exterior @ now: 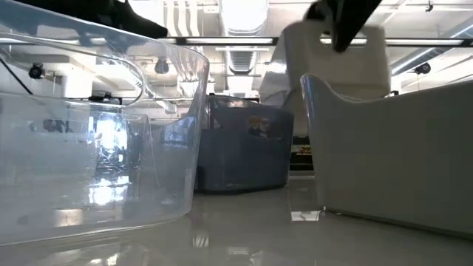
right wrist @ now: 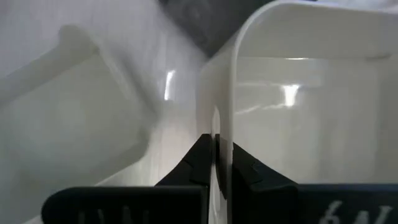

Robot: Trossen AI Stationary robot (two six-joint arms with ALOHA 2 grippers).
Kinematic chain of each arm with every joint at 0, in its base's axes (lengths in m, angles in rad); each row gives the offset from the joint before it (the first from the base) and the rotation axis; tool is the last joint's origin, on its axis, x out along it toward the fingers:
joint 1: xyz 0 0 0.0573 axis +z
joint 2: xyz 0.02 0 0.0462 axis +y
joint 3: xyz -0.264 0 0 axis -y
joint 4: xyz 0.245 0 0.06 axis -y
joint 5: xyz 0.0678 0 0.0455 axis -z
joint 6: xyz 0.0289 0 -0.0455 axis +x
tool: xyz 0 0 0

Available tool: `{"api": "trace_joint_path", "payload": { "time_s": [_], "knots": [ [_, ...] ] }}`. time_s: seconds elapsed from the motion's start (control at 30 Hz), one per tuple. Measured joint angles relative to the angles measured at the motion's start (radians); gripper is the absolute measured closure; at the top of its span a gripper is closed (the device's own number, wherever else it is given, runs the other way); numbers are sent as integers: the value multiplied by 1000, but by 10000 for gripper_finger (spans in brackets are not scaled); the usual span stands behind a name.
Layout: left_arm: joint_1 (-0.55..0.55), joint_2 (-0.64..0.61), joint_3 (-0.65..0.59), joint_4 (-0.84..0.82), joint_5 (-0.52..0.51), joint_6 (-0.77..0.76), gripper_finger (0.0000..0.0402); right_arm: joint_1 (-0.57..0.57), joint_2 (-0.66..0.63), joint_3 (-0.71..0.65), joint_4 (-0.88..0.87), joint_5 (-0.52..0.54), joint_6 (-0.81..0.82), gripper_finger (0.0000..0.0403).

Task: Stack baskets on shelf by color
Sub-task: Put the top gray bin on the shelf

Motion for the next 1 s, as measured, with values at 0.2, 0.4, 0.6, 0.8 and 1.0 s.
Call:
{"api": "trace_joint_path", "payload": {
  "time_s": [0.2,0.4,0.6,0.8,1.0],
  "knots": [
    [-104,69,21,9,-106,4,389,-87,-32,-180,152,-20,-50,394],
    [-139,142,21,96,-119,7,389,-192,41,-222,245,-11,-194,394],
    [-172,173,31,108,-181,7,389,-277,139,-192,327,-13,-308,394],
    [-225,176,44,103,-258,9,389,-332,233,-123,372,-10,-329,394],
    [-239,176,44,102,-283,10,389,-355,313,-43,385,-10,-343,394]
  ]
}}
